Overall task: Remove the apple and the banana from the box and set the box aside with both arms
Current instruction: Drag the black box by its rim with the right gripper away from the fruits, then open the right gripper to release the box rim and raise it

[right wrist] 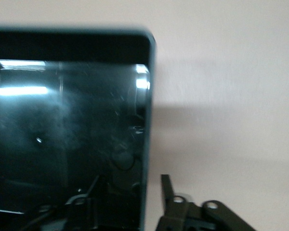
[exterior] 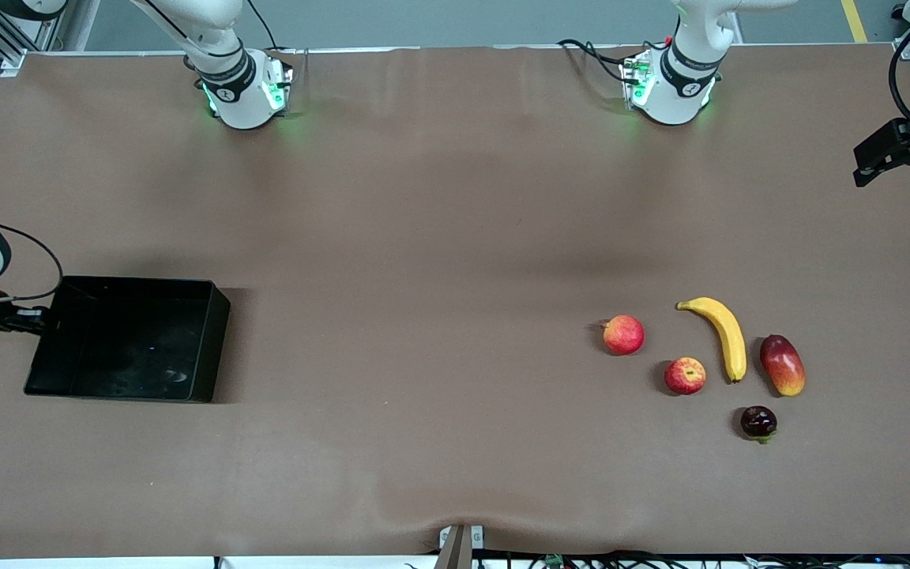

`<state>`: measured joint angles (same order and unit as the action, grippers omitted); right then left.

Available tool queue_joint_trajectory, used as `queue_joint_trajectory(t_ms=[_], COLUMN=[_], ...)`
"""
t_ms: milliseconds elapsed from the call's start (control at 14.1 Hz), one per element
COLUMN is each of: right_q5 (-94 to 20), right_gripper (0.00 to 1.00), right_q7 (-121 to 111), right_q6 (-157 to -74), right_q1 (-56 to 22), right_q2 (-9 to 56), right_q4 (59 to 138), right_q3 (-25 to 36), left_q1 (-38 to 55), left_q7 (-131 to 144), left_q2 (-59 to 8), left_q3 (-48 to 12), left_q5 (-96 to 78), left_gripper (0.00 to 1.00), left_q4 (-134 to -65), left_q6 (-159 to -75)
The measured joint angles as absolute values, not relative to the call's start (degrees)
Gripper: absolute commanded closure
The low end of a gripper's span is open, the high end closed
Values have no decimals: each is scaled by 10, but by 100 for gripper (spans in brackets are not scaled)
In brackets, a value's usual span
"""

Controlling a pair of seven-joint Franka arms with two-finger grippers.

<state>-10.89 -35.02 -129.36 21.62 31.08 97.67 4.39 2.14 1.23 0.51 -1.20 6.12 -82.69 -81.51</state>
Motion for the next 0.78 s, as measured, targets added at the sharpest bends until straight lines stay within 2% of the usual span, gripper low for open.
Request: queue_joint_trajectory(t_ms=[426,781], right_q5=[-109,-109], right_gripper=[0,0], right_q7=[-337,-254], right_q6=[-1232,-1156], right_q1=[137,86], right_q2=[225,168], right_q4=[963,963], right_q3=[42,42], left_q1=[12,12], left_q7=[12,12], left_q2=[42,47], left_q3=[-12,-12], left_q5=[60,60], left_gripper=[0,0], left_q4=[-886,-893], left_q6=[-853,-859])
